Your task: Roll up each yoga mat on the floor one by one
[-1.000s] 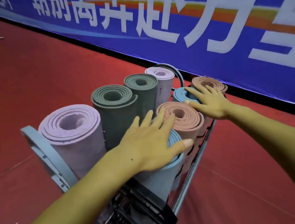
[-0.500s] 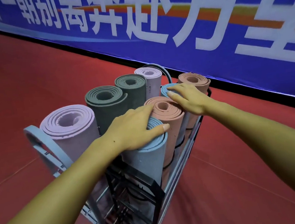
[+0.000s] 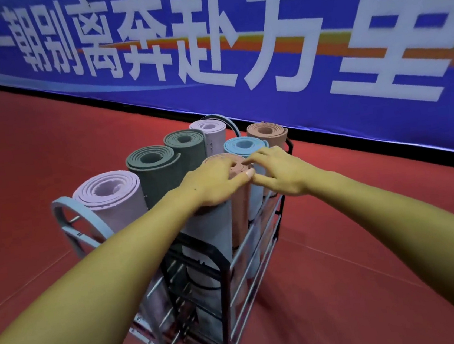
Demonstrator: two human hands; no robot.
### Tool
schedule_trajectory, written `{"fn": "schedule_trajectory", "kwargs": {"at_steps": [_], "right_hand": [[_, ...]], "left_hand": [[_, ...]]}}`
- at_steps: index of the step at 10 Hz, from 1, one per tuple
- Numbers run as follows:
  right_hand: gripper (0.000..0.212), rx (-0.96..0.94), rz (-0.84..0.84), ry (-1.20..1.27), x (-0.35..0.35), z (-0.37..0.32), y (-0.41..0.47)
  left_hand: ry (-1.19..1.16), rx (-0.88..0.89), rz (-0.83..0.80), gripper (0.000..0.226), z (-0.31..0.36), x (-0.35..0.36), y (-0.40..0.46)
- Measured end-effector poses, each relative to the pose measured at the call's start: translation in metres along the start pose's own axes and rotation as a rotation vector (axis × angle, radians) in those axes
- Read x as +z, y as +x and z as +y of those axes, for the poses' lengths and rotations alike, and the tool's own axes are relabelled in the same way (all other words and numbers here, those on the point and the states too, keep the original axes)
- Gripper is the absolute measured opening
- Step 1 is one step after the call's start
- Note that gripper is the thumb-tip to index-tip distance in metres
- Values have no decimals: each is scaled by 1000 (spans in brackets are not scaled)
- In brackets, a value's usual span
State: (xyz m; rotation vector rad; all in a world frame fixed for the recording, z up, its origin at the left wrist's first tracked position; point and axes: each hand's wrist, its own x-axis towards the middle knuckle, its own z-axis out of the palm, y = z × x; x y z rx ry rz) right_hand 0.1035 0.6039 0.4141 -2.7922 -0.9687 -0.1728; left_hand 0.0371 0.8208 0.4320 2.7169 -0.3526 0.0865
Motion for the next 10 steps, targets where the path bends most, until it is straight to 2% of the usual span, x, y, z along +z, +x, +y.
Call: {"fn": "schedule_trajectory", "kwargs": {"at_steps": [1,3,4,6,7,8,10], "right_hand": [[61,16,-6,-27,-1,2,-19],[66,33,19,-77,9,13,-28],[69,33,3,-163,22,29,-13],[55,1,139,-187,29,100,38],[51,25,153,-154,18,137,56],[54,107,86,-167,-2,165,62],[72,222,-52,-164,-95,211,58]], "left_hand": [[66,-68,24,89,9,10,3],[162,-105,104,77,12,22,12],[206,-114,62,77,7,31,41],[339,-20,148,86,2,41,146],[342,64,126,81,5,49,187],[312,84,112,74,24,50,211],[281,149,-59,72,97,11,267]]}}
